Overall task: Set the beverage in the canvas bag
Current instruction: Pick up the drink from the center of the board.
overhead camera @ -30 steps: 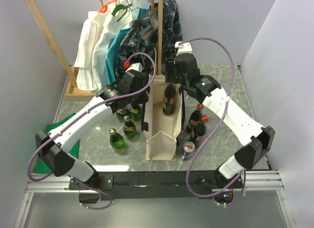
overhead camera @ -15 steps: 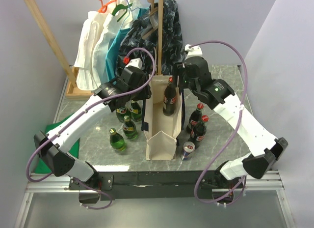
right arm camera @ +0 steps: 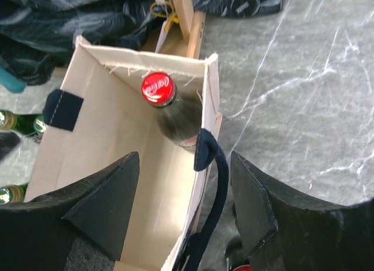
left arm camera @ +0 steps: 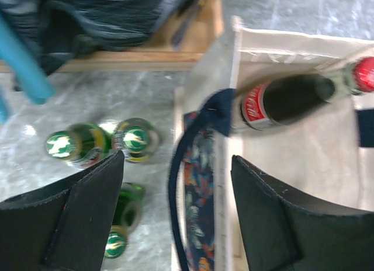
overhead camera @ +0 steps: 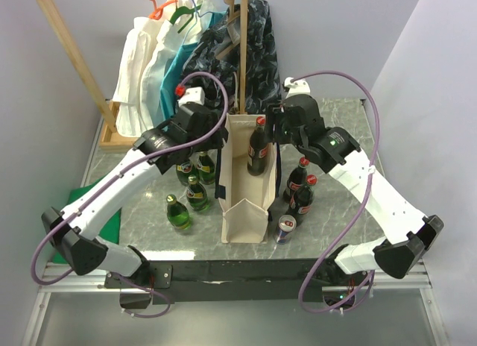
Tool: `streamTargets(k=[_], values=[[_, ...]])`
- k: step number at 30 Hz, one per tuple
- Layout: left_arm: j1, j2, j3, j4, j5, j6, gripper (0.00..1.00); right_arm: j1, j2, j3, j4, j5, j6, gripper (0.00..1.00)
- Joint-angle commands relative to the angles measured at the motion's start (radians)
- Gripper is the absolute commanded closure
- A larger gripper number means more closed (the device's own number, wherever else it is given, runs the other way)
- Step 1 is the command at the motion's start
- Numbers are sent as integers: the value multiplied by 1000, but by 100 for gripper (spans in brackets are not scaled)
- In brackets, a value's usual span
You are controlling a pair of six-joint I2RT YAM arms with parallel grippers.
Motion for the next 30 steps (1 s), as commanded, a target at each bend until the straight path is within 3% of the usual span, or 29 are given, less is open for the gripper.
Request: streamTargets(k=[1, 12, 30], values=[[35, -44, -36, -27, -55, 28, 21, 4, -31, -13, -11, -20, 18, 30], [123, -27, -104, -24, -16, 39, 15, 4, -25, -41, -48, -63, 42, 29], [146, 59, -107, 43, 122, 90, 19, 7, -67, -163, -55, -109, 92, 29]])
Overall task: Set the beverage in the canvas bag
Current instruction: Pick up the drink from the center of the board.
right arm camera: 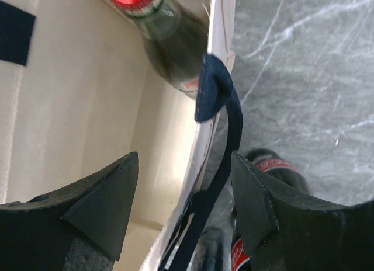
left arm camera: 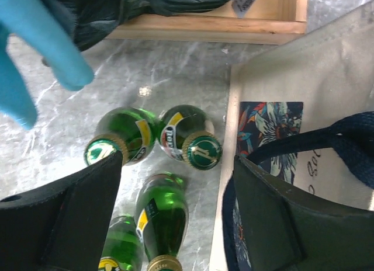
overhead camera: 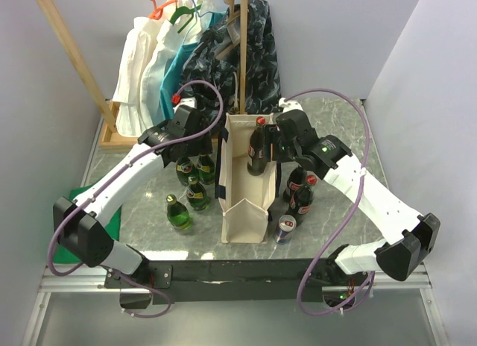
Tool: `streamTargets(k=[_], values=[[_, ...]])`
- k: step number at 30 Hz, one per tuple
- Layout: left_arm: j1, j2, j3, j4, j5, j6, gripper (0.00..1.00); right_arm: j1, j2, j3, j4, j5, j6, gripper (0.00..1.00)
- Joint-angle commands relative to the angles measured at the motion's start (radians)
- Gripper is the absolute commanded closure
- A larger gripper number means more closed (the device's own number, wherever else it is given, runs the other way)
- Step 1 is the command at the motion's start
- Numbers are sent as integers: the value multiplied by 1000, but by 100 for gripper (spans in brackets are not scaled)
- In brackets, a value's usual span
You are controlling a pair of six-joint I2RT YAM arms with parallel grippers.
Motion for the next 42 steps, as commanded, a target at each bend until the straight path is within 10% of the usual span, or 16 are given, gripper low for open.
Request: streamTargets(k=[1, 42], values=[[2, 13, 20, 47, 59, 34, 20, 7, -49, -12, 3, 4, 15, 29], [2, 122, 61, 42, 76, 48, 67, 7, -49, -69, -10, -9, 38, 29]])
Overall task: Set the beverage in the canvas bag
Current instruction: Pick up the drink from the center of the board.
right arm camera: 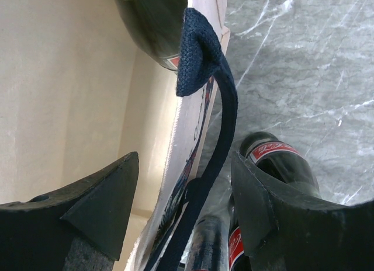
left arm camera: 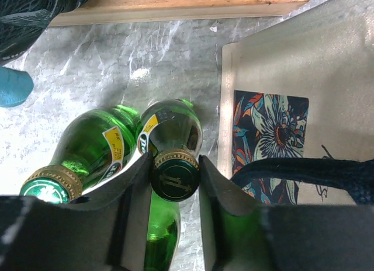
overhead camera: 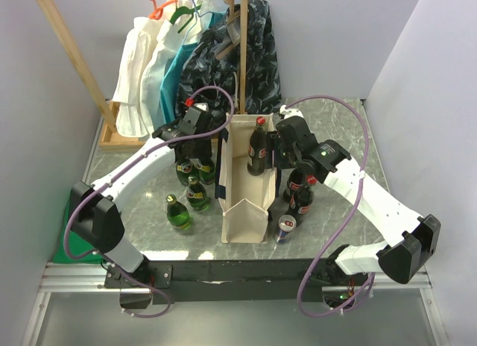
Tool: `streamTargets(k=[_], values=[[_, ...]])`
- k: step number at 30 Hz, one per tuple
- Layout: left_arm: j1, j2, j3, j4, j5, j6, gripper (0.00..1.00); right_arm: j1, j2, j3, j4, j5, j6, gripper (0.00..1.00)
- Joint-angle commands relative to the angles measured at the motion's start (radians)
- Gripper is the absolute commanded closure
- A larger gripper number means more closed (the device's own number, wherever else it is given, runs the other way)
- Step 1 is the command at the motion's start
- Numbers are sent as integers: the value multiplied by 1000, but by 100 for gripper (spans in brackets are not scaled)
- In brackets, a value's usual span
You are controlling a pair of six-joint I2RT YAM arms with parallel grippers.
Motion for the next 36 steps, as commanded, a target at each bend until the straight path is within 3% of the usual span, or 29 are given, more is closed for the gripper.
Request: streamTargets(k=[1, 4, 7, 23, 26, 27, 31, 36], values=[[2, 3, 51, 9, -14, 12, 71, 6, -22, 3, 2, -4, 7, 29], [2, 3, 54, 8, -15, 10, 81, 8, -19, 4, 4, -7, 7, 29], [1, 3, 59, 6, -18, 13, 99, 8, -16, 7, 4, -6, 7, 29], [1, -50, 146, -7, -77, 32, 99, 6, -19, -5, 1, -7, 18, 31], [2, -57, 186, -20, -80, 41, 99, 6, -22, 1, -11, -7, 21, 39], [2, -58, 207, -23, -80, 46, 99, 6, -23, 4, -13, -3, 24, 48], [1, -60, 253, -44, -84, 50, 99, 9, -43, 4, -10, 4, 26, 67], [2, -72, 293, -66, -85, 55, 99, 16, -39, 12, -21, 10, 29, 73]])
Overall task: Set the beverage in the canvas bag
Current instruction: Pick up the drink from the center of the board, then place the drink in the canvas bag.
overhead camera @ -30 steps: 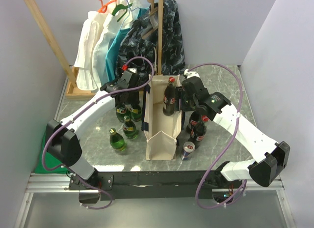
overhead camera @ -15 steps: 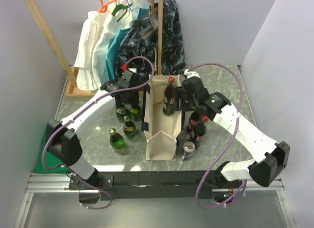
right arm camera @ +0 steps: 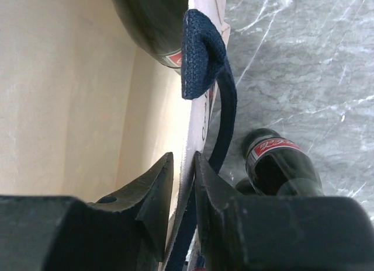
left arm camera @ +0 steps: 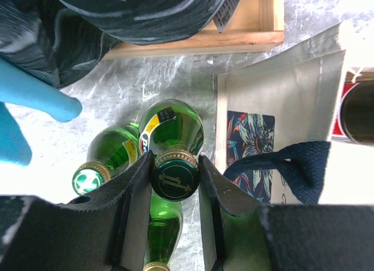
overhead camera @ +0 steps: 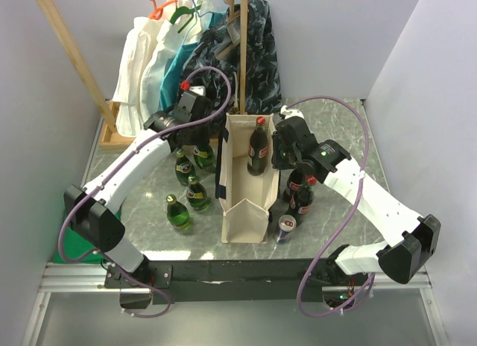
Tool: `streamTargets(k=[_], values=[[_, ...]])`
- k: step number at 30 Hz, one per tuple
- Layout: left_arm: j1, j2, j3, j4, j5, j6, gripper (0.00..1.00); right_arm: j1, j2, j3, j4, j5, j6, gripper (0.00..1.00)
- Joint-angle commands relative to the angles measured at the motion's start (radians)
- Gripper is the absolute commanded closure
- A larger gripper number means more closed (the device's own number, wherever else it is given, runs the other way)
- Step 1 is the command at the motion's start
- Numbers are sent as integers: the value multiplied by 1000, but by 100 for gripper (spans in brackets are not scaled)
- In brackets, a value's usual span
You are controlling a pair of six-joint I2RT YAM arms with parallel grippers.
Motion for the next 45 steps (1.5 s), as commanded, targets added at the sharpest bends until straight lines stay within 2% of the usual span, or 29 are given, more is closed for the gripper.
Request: streamTargets(k=[1, 11, 26, 45], values=[[0, -78, 100, 50, -35, 21, 99, 15, -40, 14, -11, 14, 9, 73], [2, -78, 284, -25, -30, 58, 99, 32, -32, 50, -71, 96, 10, 100], [0, -78, 461, -51, -15, 148, 99, 39, -18, 36, -65, 102, 16, 100], [0, -87, 603, 32, 215, 177, 99, 47, -9, 8, -36, 90, 22, 100]])
